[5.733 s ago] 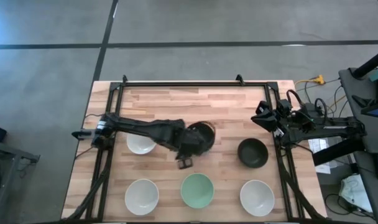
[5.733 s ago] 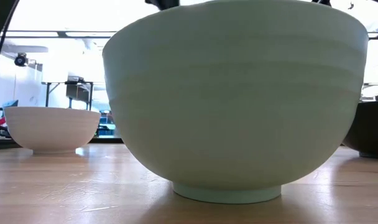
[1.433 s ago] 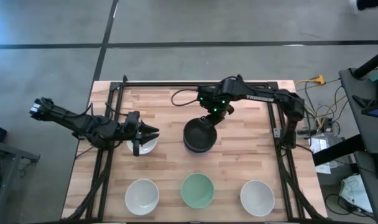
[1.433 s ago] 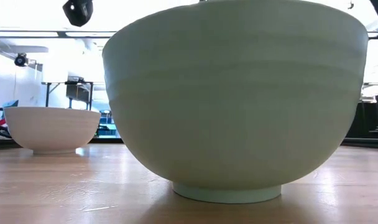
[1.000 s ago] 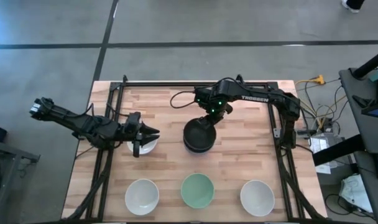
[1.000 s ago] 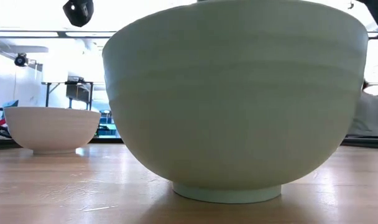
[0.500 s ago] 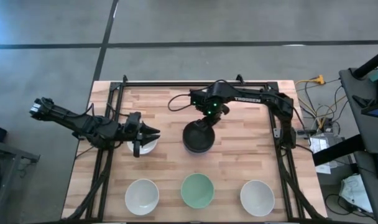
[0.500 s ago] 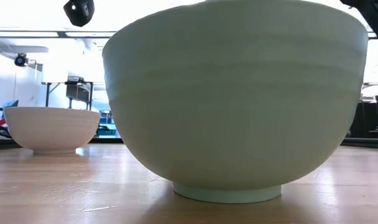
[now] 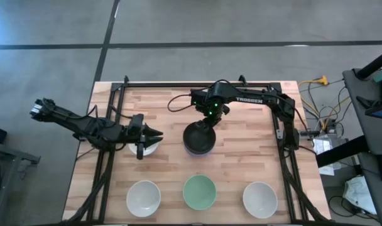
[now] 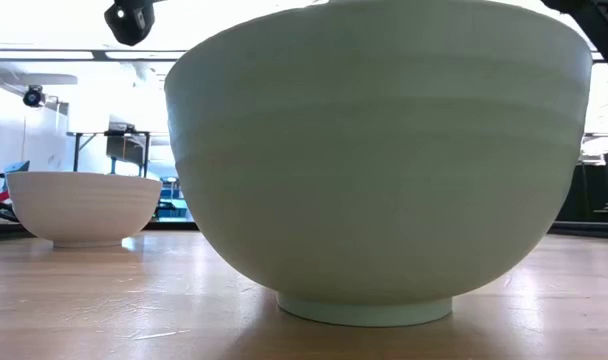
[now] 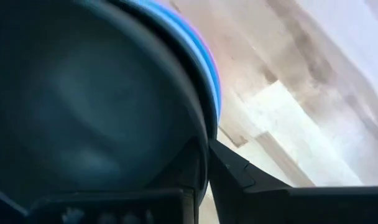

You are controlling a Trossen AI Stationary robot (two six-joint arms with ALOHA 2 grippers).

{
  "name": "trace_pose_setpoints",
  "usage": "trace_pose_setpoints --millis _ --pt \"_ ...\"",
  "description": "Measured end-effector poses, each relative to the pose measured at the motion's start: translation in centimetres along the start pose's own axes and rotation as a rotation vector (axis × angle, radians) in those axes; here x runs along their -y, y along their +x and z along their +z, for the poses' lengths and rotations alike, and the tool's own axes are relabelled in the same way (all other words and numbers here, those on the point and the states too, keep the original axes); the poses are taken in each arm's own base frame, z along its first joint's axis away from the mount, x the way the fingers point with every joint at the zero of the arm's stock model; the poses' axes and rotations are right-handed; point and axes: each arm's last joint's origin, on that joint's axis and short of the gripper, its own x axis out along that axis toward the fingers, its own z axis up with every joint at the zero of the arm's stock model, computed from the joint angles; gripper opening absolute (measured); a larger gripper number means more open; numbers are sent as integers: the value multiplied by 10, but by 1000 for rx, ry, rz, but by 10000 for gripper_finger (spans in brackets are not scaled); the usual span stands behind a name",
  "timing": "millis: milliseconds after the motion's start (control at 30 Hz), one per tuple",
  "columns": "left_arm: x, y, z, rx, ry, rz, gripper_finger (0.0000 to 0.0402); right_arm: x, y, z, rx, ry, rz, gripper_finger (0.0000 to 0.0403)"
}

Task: Nest bowls inside each other
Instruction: Stack the black bowl into the black bowl

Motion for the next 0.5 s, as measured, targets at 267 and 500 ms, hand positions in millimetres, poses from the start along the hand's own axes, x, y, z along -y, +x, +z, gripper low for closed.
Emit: trace_pose_setpoints --millis 267,500 --pt "1 3 -1 -8 4 4 95 -1 3 -2 -17 -16 1 93" --pt "1 3 -2 -11 -19 6 95 -9 -19 -3 41 -44 32 134"
